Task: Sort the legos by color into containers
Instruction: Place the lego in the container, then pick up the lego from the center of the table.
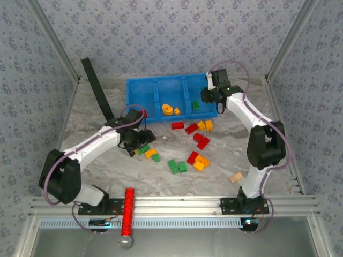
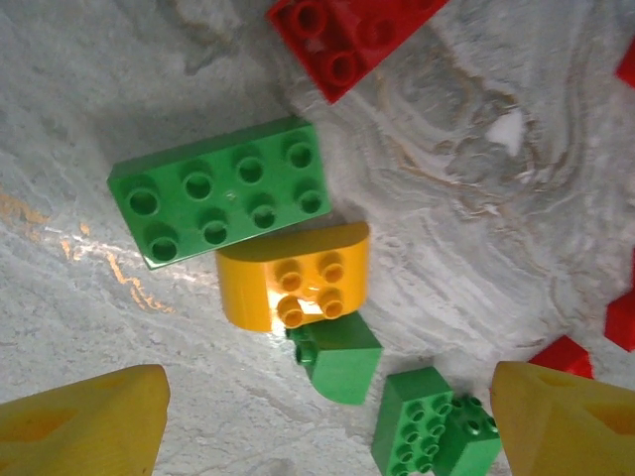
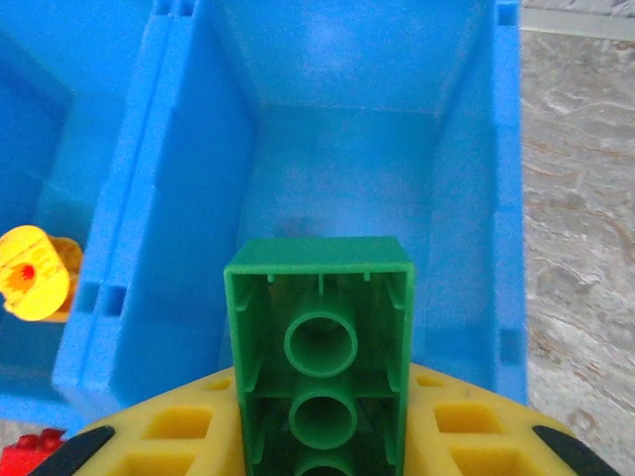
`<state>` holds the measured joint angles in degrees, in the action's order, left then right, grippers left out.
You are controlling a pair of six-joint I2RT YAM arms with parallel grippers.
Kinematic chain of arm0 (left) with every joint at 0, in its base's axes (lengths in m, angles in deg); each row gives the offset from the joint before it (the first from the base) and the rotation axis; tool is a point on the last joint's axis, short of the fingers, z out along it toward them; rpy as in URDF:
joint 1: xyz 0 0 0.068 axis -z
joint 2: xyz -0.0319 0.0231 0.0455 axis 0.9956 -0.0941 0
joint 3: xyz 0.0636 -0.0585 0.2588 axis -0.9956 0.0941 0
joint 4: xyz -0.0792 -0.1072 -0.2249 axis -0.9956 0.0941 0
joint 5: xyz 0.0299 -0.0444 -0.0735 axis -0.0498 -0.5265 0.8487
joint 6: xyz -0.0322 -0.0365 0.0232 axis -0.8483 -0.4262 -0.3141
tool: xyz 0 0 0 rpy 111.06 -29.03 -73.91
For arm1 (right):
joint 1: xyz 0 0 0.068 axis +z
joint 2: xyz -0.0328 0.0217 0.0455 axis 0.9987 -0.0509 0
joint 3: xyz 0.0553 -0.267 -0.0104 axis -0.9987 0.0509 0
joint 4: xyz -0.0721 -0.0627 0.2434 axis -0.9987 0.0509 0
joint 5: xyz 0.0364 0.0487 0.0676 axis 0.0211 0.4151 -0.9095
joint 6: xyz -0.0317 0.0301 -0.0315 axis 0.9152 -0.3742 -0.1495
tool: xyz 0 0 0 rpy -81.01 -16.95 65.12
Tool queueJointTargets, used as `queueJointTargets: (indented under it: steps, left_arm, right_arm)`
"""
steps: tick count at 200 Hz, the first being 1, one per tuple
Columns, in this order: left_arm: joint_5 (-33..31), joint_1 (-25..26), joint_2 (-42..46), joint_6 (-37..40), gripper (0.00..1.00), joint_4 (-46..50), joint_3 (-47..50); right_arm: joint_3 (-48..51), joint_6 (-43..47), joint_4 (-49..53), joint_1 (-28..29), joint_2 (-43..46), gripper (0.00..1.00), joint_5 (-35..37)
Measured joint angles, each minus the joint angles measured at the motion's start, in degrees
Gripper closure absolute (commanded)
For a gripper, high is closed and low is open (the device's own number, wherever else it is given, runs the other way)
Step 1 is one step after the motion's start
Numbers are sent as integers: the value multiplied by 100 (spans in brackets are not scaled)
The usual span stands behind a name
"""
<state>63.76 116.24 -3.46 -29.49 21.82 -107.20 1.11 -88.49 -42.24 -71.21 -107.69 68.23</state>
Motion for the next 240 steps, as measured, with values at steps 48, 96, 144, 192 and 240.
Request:
queueJointTargets:
  steps: [48,96,144,192,240]
  left_arm:
    - [98,160,-470,-140,14,-225,173]
    - [118,293,-979,-144,10,-341,101]
    - [186,299,-1259,-146,10,-468,4]
    - [203,299,-1311,-160,10,-498,-55]
    - [155,299,-1460,-153,10,-431,-166]
  right_arm:
    - [-321,133,-55,39,-737,63,-55]
    - [-544,240,-48,105,-1117,56,-79]
    - [-662,306,-7,190,-1266,48,-79]
    - [-669,367,0,190,-1296,45,-63]
    - [-667,367,35,190,-1270,44,-63]
